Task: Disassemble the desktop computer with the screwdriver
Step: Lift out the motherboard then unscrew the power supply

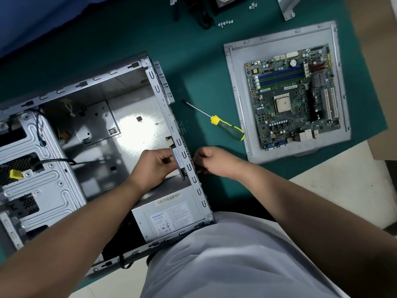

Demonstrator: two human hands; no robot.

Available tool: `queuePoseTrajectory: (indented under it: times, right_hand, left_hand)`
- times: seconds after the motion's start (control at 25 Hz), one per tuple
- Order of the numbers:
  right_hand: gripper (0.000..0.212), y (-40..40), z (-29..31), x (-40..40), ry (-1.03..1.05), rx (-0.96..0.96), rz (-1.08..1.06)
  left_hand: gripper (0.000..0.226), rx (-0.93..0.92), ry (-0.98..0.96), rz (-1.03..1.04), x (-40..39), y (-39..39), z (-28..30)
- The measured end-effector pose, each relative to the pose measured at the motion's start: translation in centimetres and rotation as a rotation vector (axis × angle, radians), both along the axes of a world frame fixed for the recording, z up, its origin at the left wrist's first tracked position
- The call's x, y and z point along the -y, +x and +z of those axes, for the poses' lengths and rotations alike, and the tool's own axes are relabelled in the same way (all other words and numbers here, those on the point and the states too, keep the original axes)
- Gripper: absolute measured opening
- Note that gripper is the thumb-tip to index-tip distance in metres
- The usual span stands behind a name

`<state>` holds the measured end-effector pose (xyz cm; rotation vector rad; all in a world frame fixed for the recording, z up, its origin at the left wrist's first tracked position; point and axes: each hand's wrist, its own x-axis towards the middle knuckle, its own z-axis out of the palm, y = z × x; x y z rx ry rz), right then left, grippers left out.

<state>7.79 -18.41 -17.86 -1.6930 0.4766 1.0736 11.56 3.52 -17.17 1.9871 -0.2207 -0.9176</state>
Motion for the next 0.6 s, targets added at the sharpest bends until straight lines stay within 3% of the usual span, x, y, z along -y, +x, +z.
queuePoseTrajectory:
  times: [0.28,0.48,0.6]
  right_hand:
    - [0.026,-0.2,0.0,1.0,-0.036,0.212,0.109]
    - [0.011,-1.0,0.2,1.0,-0.106,0.443,0.184]
    - [0.022,-1.3,0.0,1.0,-0.052,0.36,0.079]
  left_hand:
    - [0.019,-0.001,0.002,-0.004,0.0,0.0,-0.2]
    - [0.029,0.001,-0.017,0.003,0.1,0.0,0.0]
    - [0.028,0.007,-0.015,0.0,0.0,0.0,0.0]
